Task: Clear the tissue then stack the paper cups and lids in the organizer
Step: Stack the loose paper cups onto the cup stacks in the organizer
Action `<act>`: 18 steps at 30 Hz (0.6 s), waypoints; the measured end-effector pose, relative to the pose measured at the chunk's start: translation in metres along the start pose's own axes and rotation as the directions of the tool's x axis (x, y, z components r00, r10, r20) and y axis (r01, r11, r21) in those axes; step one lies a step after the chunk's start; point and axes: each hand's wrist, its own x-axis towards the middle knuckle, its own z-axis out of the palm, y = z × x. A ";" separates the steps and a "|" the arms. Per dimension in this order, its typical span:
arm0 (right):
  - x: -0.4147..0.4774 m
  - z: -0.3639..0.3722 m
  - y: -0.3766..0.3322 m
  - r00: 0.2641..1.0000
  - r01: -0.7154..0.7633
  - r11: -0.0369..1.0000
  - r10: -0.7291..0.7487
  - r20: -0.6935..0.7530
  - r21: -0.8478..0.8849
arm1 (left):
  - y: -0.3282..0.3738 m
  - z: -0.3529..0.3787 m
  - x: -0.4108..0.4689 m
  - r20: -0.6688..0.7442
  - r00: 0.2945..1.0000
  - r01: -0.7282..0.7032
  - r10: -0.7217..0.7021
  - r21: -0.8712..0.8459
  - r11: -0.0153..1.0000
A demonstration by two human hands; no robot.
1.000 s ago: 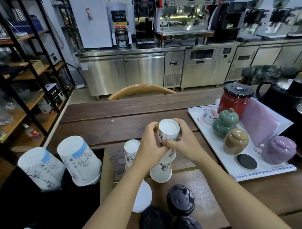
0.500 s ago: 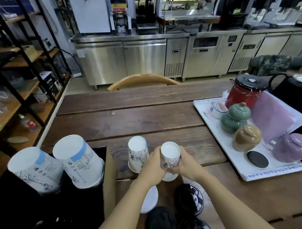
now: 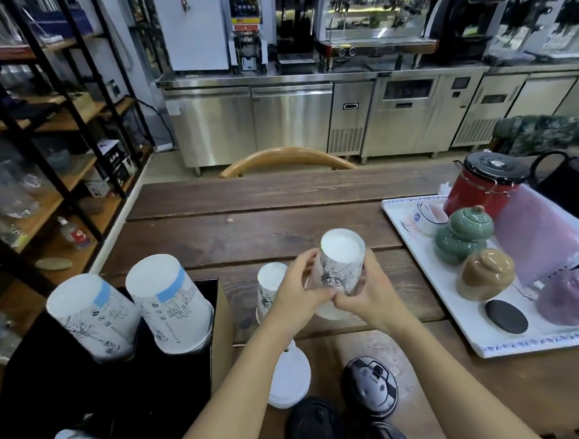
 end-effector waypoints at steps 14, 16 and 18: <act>0.043 0.065 -0.042 0.993 0.062 0.998 -0.061 0.102 -0.002 | 0.018 -0.049 0.005 -0.542 0.836 0.017 -0.090 -0.138 0.990; 0.045 0.075 -0.032 0.993 0.034 0.999 -0.032 0.117 -0.019 | 0.000 -0.053 0.009 -0.564 0.811 0.114 -0.156 -0.108 0.988; 0.046 0.082 -0.019 0.990 0.003 0.998 0.005 0.140 -0.059 | -0.016 -0.053 0.015 -0.562 0.795 0.192 -0.228 -0.124 0.974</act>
